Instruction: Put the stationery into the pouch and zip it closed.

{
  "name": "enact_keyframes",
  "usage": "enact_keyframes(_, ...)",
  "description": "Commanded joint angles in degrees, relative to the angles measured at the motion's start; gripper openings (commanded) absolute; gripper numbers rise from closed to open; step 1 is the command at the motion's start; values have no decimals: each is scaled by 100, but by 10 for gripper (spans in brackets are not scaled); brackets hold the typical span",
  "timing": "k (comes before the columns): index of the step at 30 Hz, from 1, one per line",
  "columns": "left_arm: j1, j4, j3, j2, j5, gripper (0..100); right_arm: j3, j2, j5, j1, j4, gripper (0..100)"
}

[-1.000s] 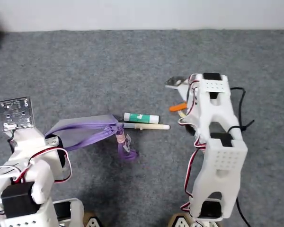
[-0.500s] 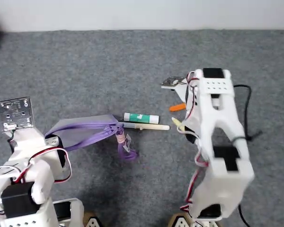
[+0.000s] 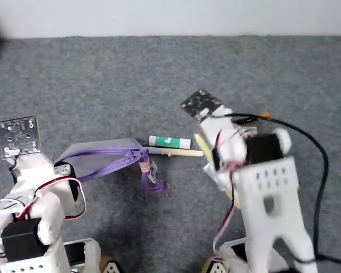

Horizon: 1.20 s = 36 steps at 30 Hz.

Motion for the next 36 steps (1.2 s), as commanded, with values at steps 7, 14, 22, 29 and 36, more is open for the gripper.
enact_keyframes(7,0,-352,-48,105,79,12,26,-1297,-3226,-1560,-1314,8)
enact_keyframes(14,0,-343,-268,624,202,12,26,-1349,-3833,-2404,-2949,8)
enact_keyframes(22,9,-325,-804,1459,870,12,132,-1288,-3851,-3116,-5138,8)
enact_keyframes(29,9,-343,-857,1591,888,12,1108,-1305,-3235,-3310,-7160,8)
enact_keyframes(36,9,-343,-857,1591,888,12,1732,-1297,-2822,-3415,-8092,8)
